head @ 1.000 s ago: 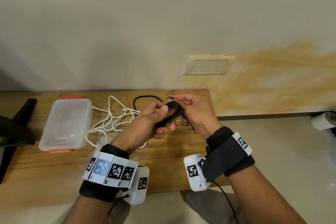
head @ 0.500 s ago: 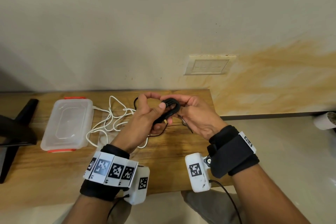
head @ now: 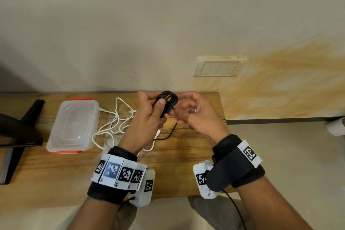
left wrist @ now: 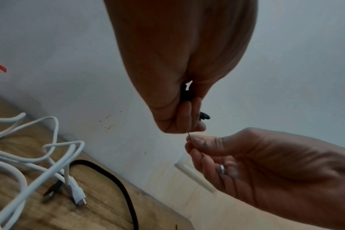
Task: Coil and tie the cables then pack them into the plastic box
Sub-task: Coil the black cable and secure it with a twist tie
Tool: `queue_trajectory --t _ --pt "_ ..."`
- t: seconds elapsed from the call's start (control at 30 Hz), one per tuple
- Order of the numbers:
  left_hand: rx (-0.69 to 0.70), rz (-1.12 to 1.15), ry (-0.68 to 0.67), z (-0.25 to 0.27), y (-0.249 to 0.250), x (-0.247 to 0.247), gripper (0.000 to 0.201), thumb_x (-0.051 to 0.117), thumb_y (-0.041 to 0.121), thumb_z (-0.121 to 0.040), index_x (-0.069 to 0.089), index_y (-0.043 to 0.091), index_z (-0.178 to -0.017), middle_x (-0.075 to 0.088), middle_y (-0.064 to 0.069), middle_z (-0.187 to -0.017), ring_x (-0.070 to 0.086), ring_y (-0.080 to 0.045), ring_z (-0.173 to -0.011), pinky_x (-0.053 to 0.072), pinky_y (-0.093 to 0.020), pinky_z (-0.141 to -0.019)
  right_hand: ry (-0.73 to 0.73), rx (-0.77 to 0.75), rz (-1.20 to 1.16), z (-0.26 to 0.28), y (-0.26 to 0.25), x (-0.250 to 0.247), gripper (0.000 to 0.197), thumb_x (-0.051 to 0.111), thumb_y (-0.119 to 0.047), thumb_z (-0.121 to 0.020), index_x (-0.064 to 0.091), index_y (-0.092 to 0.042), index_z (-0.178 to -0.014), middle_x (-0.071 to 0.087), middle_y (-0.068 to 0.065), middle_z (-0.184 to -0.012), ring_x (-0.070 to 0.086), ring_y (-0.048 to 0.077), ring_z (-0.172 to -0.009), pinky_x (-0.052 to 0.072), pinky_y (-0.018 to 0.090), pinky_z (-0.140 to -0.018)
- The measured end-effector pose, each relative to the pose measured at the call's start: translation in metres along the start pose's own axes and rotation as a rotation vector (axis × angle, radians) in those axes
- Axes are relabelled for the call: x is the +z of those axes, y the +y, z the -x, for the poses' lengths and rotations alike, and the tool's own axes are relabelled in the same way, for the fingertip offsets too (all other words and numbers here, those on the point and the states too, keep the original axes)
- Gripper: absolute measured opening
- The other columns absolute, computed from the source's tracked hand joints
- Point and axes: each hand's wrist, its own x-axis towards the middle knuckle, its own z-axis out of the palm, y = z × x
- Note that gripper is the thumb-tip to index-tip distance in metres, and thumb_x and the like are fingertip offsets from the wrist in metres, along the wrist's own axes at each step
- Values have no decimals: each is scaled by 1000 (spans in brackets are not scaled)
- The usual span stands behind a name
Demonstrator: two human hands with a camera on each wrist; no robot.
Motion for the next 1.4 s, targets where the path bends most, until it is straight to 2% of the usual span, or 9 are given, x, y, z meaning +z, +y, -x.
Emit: queue_trajectory --t 0.2,0.33,0.5,0.67,0.8,0.93,1.07,1.3,1.4 --pt "55 -339 142 -4 -13 -10 13 39 26 -106 34 16 -112 65 -1 -88 66 -11 -83 49 -28 -71 -59 17 7 20 2 20 14 73 -4 -89 68 -5 -101 71 13 -82 69 15 -63 61 28 -61" --pt "66 -452 165 -4 -10 -14 12 41 24 -105 34 15 -108 55 15 -93 59 3 -84 45 -13 -67 -137 -43 -27 28 -1 27 13 67 -3 -93 71 -5 -105 72 13 -83 70 15 -66 63 31 -66" --pt "73 -499 130 -5 -9 -16 14 42 27 -105 35 15 -104 56 12 -90 57 -1 -79 41 -18 -62 -196 -156 -84 25 -5 18 21 59 2 -97 73 -5 -110 76 14 -95 74 20 -83 61 28 -77" --pt "104 -446 73 -4 -7 -14 16 44 28 -105 38 13 -101 57 9 -83 52 -2 -63 41 -26 -59 -42 -255 -61 15 -5 14 14 73 -7 -89 78 -10 -101 75 0 -91 69 12 -80 57 25 -74" --pt "114 -344 -9 -4 -6 -12 17 44 29 -104 39 12 -101 60 10 -88 60 3 -73 45 -23 -65 45 -284 -59 7 -1 17 12 76 -15 -87 79 -15 -98 73 6 -104 69 23 -94 59 35 -85" --pt "123 -307 -74 -2 -5 -12 17 45 26 -104 40 10 -102 69 1 -92 69 -5 -90 45 -16 -67 85 -208 -181 4 -2 18 14 74 -15 -87 76 -14 -101 75 3 -88 66 12 -71 58 27 -72" --pt "138 -350 -115 -1 -4 -11 13 45 27 -104 40 17 -97 70 0 -86 61 -5 -76 43 -24 -66 126 -163 -249 -1 -1 17 16 74 -14 -87 73 -9 -103 71 4 -84 60 14 -70 55 30 -73" --pt "146 -396 -69 -3 -5 -12 15 44 24 -105 40 13 -96 70 1 -82 60 -10 -75 46 -31 -67 129 -191 -252 0 -6 18 14 75 -11 -88 71 -14 -101 73 9 -85 63 16 -70 56 32 -73" --pt "156 -394 -28 -3 -6 -14 16 45 22 -105 41 9 -97 69 2 -79 61 -9 -74 46 -29 -67 164 -235 -139 4 -6 18 10 78 -13 -86 75 -16 -94 74 2 -81 63 8 -71 55 24 -71"
